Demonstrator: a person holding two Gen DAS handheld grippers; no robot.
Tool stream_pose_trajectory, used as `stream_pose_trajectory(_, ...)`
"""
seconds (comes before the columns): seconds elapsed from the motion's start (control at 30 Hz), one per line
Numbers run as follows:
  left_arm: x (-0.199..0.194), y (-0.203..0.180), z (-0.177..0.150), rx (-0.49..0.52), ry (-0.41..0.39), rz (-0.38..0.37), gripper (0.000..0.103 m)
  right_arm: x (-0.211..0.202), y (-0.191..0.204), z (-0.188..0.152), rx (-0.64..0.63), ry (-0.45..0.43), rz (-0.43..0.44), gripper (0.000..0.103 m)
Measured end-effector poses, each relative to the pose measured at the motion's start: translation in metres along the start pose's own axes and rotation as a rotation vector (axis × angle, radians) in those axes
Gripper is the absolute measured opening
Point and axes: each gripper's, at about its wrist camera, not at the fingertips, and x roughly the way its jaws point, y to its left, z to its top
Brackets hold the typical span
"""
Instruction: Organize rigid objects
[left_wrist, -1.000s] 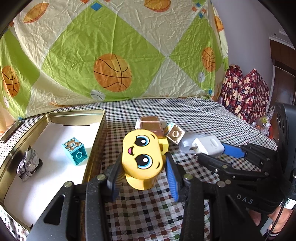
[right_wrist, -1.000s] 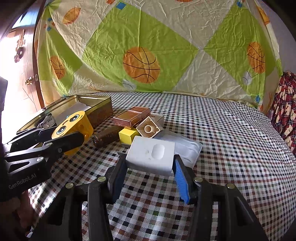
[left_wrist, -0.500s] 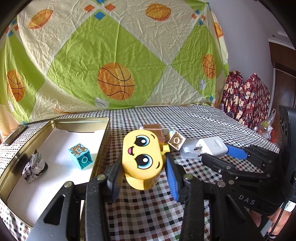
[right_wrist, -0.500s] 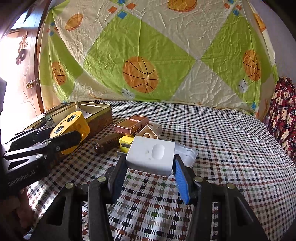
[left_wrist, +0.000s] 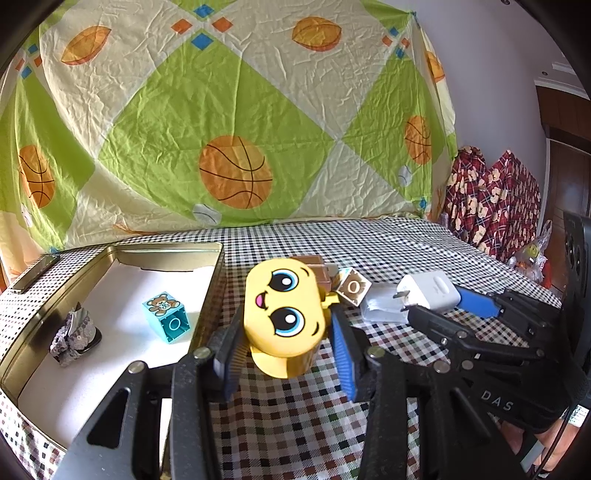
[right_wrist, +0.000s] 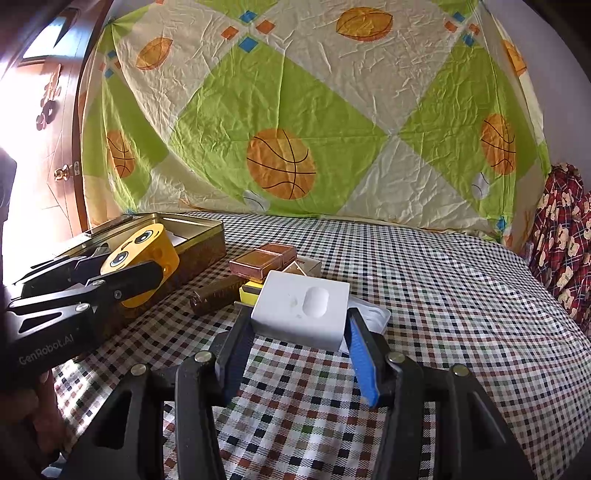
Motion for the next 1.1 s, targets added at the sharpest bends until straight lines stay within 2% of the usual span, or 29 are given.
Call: stream_pose_trajectory(1.1, -0.017, -0.004, -0.003, 0.018, -0.097, 0.017, 0.041, -0.021, 0.005, -0.004, -0.022, -0.128, -0.027, 0.052)
